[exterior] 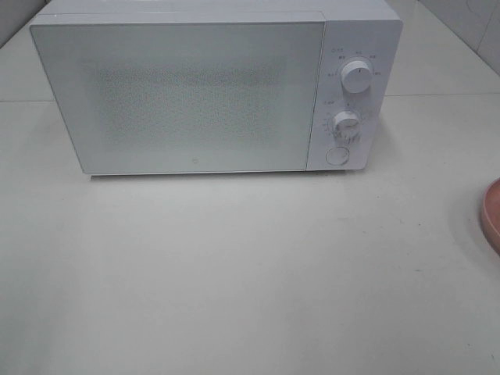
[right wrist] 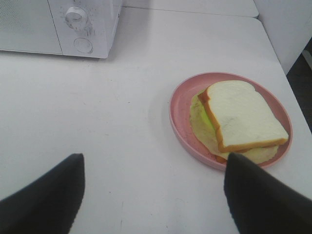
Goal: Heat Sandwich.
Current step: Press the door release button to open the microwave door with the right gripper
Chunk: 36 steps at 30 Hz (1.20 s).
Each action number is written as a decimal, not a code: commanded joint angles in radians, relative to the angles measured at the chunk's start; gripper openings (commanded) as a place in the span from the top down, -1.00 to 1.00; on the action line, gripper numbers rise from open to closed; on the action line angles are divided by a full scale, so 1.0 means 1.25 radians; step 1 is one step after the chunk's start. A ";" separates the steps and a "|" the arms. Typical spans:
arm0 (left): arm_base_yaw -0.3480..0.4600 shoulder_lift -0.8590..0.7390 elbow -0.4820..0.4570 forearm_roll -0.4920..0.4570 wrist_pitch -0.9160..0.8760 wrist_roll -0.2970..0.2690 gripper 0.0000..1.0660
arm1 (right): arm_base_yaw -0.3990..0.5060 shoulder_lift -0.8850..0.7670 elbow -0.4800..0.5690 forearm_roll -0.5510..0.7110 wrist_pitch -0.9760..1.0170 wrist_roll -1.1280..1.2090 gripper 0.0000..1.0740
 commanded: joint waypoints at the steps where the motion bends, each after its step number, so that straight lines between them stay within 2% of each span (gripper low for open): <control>1: -0.001 -0.021 0.001 -0.002 -0.002 -0.002 -0.83 | -0.006 -0.022 -0.002 0.002 -0.006 -0.010 -0.42; 19: -0.001 -0.021 0.001 -0.002 -0.002 -0.002 -0.83 | -0.006 -0.002 -0.016 0.010 -0.010 -0.010 -0.42; 25: -0.001 -0.021 0.001 -0.002 -0.002 -0.002 -0.83 | -0.006 0.071 -0.050 0.009 -0.054 -0.010 -0.42; 36: -0.001 -0.021 0.001 -0.002 -0.002 -0.002 -0.83 | -0.006 0.217 -0.050 0.009 -0.158 -0.010 -0.42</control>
